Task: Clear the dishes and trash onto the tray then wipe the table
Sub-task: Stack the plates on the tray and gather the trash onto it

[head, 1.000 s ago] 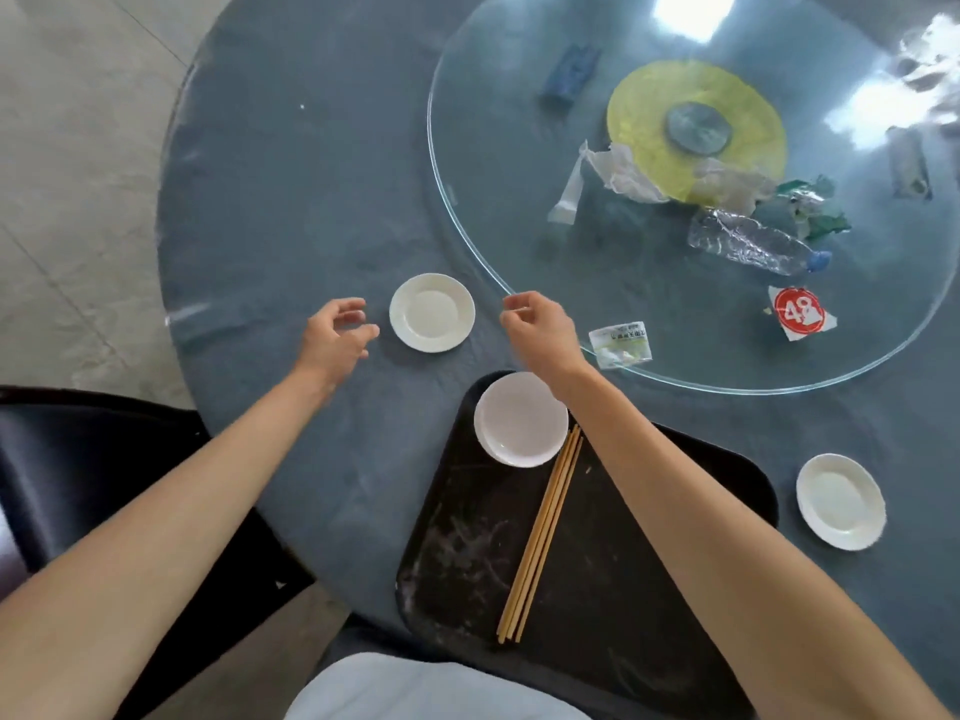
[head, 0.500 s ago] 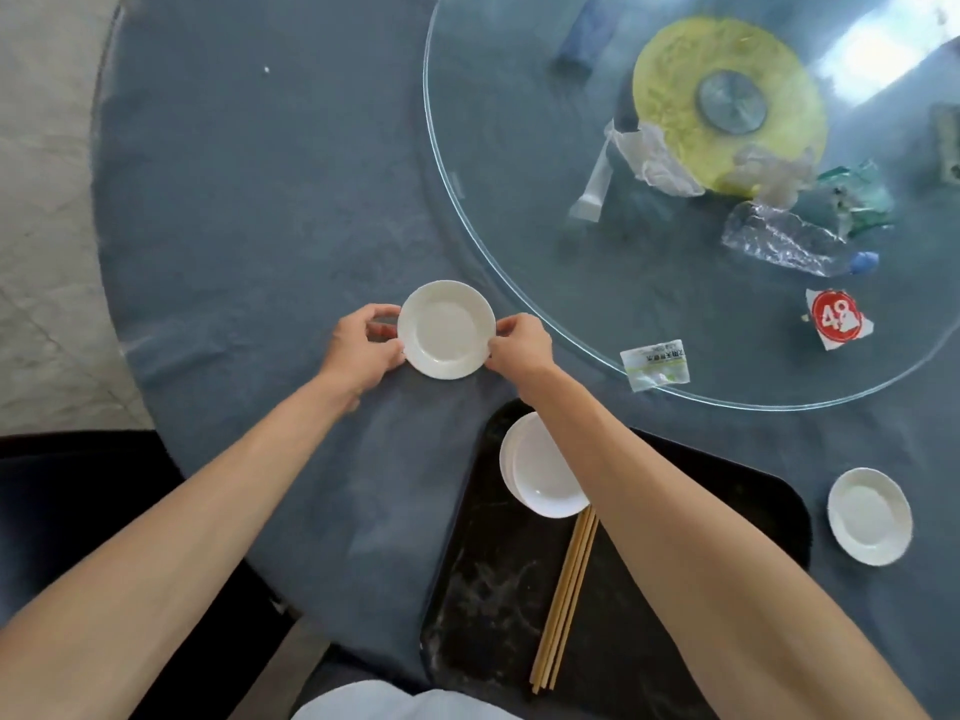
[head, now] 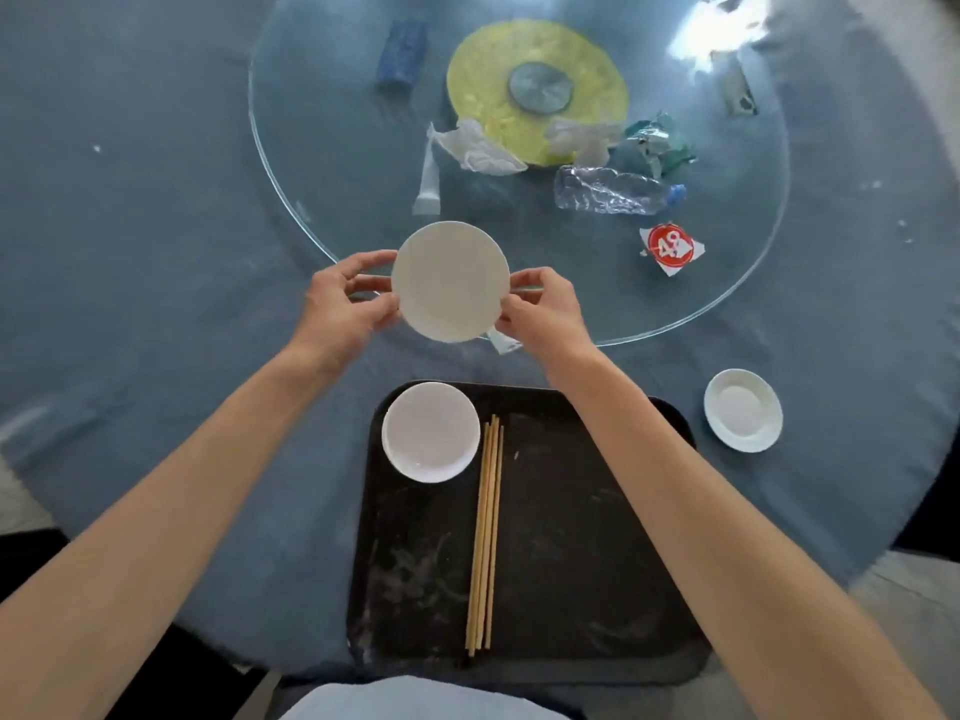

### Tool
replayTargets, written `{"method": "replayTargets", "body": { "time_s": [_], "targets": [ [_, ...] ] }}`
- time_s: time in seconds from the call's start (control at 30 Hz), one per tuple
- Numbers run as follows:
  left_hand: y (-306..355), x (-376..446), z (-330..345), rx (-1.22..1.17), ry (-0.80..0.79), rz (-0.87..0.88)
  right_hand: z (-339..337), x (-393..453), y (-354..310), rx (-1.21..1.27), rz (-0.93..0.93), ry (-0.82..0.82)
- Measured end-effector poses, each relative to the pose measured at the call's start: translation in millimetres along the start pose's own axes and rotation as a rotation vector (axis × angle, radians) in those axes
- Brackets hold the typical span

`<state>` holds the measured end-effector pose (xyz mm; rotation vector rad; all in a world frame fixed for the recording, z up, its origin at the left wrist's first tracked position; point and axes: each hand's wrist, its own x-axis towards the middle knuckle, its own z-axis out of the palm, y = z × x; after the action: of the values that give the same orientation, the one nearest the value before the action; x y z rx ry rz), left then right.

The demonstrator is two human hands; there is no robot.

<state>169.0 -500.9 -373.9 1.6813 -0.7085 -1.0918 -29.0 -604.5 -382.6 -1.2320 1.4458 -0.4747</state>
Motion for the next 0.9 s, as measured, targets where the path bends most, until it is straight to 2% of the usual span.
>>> {"method": "replayTargets", "body": {
  "time_s": [0.3, 0.53, 0.7, 0.9],
  "targets": [
    [30.3, -22.8, 186.5, 0.002, -0.133, -0.028, -184.0, -8.4, 55.2, 0.07, 0.02, 0.158],
    [-3.6, -28.3, 352.8, 0.129, -0.214, -0.091, -313.7, -17.5, 142.7, 0.23, 0.171, 0.37],
    [-46.6, -35.8, 424.8, 0.294, -0.254, -0.141, -341.2, -13.4, 217.0, 0.238, 0.289, 0.53],
    [-75.4, -33.8, 442.5, 0.402, -0.226, -0.142, -333.5, -5.3, 254.3, 0.354, 0.304, 0.575]
  ]
}}
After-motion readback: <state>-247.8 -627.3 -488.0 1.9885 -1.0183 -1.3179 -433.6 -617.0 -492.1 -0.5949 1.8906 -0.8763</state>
